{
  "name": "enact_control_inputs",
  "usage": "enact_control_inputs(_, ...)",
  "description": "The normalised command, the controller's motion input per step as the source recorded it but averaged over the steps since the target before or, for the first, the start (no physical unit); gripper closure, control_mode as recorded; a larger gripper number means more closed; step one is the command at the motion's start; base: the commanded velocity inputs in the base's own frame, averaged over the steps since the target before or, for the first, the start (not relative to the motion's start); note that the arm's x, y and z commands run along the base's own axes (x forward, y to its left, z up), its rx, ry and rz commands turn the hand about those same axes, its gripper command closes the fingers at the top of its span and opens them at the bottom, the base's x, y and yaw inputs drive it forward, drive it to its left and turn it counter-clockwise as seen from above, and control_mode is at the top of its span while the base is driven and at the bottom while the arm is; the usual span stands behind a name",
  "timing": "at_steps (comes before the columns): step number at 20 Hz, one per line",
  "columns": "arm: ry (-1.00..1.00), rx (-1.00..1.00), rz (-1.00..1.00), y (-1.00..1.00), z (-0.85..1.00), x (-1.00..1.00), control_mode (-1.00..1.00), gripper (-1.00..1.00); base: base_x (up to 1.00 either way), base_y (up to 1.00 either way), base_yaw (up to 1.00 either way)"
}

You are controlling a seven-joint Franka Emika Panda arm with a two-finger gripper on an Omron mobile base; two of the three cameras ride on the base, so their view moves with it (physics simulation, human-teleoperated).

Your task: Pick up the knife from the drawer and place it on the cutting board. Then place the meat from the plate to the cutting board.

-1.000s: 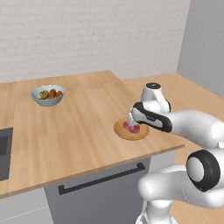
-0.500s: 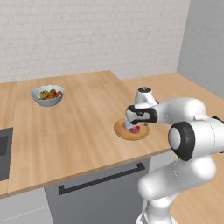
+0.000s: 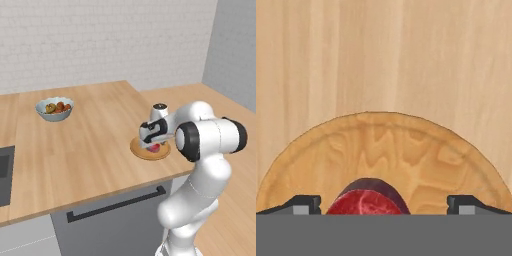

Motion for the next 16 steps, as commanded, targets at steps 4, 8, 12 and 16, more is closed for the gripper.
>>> enact_control_inputs(4,0.0,0.0,0.0,0.0,-0.32,0.48,-1.0,-1.0,0.0,0.0,0.0)
enact_control_inputs(8,0.0,0.0,0.0,0.0,-0.2,0.22,-1.0,-1.0,0.0,0.0,0.0)
enact_control_inputs(12,0.0,0.0,0.0,0.0,-0.23,0.0,-1.0,-1.0,0.0,0.0,0.0)
enact_control_inputs(16,-0.04,0.0,0.0,0.0,0.01,-0.01,-1.0,-1.0,0.0,0.0,0.0)
